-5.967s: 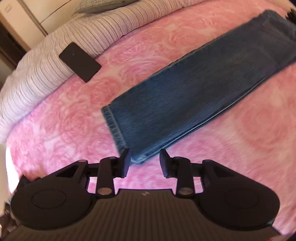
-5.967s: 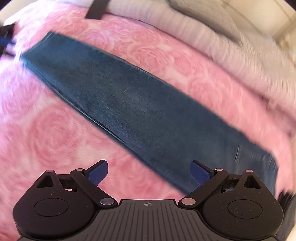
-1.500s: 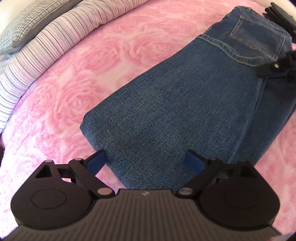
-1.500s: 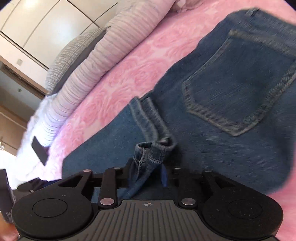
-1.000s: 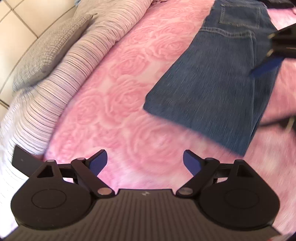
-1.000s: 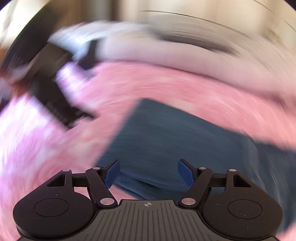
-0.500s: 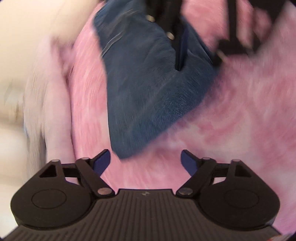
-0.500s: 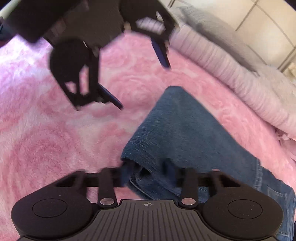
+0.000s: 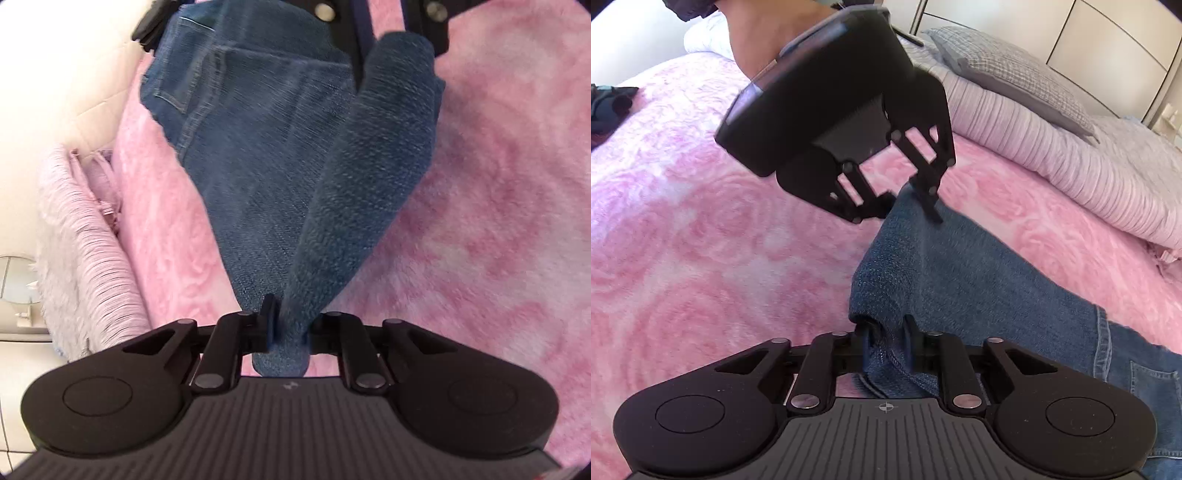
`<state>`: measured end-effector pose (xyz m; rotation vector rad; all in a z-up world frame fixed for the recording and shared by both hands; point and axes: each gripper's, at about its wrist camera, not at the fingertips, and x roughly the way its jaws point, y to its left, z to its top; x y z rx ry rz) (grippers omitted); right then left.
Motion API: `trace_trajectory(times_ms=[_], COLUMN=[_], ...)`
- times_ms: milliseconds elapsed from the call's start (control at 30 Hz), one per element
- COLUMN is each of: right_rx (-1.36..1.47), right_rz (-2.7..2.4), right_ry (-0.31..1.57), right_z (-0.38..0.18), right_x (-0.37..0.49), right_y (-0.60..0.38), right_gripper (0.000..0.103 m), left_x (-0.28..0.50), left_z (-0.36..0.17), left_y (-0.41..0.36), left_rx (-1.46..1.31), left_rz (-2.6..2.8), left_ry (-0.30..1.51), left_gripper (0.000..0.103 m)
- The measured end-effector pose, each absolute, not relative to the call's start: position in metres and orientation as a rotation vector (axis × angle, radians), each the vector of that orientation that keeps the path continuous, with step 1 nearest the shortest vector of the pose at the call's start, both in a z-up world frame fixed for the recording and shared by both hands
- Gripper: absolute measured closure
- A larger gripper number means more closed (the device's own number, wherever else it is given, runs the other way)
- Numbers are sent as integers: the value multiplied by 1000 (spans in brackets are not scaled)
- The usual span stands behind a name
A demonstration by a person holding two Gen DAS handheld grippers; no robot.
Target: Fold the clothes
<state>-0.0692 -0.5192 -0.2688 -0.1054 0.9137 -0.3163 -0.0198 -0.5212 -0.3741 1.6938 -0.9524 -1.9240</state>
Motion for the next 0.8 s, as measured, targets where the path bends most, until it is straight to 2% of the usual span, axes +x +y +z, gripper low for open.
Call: trace_trajectory(times_ms=[267,467,533,633,800], right_rx=[-49,149,247,360,529], right_rz=[-190,-1,28,12,-106], right_ry=[876,787,752,695,563], right_z=[-231,-195,-182,-159,-114], right_x=[-54,-41,-44,-63,-117], right_y=[-455,-408,-412,-439,-523], right_gripper=[89,89,89,89,89], left_x=[15,47,45,26,-36], left_z=[-321,-267,-244,-206,-153], left_y=[-441,-383,-385,-405,-458], left_rx=[1745,1875,1852,1797,1739], left_rz=[-1871,-1797,-1787,-1782,-1767], left_ry=[-800,-430,-320,-248,-293], left_gripper=[92,93,92,92,93])
